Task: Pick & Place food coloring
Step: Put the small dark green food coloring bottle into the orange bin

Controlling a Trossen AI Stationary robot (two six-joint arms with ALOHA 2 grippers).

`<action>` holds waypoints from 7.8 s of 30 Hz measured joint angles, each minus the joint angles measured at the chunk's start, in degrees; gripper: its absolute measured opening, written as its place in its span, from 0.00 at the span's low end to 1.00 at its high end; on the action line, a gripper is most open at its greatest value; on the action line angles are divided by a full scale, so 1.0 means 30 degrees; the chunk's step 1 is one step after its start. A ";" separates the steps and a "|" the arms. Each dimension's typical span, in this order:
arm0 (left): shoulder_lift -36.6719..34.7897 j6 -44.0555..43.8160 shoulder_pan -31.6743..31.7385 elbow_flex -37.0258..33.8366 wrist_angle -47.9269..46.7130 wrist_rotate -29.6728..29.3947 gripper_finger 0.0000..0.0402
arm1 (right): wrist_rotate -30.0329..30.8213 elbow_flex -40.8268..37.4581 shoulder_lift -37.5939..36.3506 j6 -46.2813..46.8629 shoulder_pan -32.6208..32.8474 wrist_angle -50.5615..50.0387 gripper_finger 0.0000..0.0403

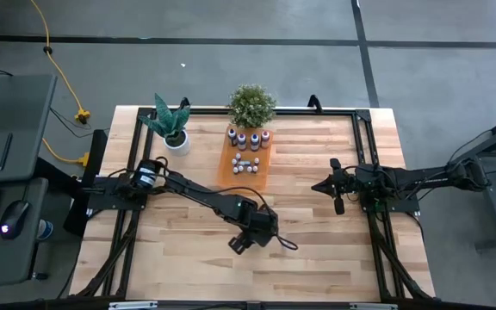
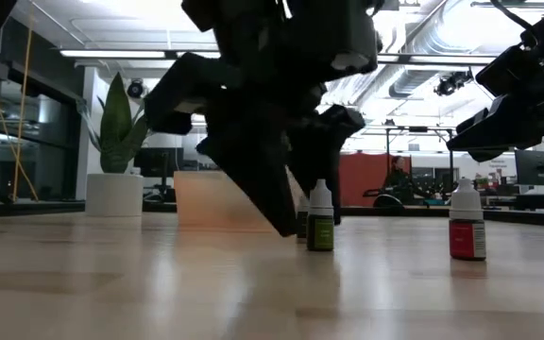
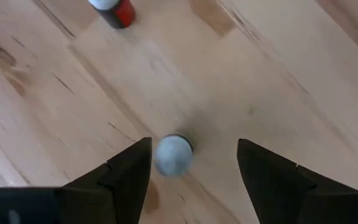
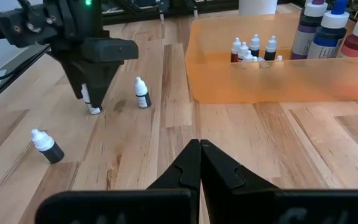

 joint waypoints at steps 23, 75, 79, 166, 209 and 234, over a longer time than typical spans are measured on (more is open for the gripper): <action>-0.0139 -0.0616 0.0488 0.1572 -0.1629 0.0024 0.58 | -0.0005 0.0000 -0.0006 0.0000 0.0005 0.0000 0.00; 0.0546 -0.2469 0.0495 0.1894 -0.1857 0.0943 0.23 | -0.0012 0.0000 -0.0013 0.0000 0.0004 0.0000 0.00; 0.0539 -0.2477 0.0495 0.1894 -0.1845 0.0848 0.17 | -0.0012 0.0000 -0.0013 0.0000 0.0006 0.0000 0.00; -0.7692 -1.9186 0.6331 -0.4994 -0.1965 -0.5607 0.08 | -0.0019 0.0000 -0.0019 0.0000 0.0006 -0.0051 0.00; -0.4882 -1.6297 0.6994 -0.4918 -0.0167 -0.5571 0.19 | -0.0013 0.0000 -0.0013 0.0000 0.0006 -0.0072 0.00; -0.4875 -1.4374 0.6987 -0.6003 0.1804 -0.5522 0.19 | -0.0014 0.0000 -0.0013 0.0000 -0.0002 -0.0073 0.00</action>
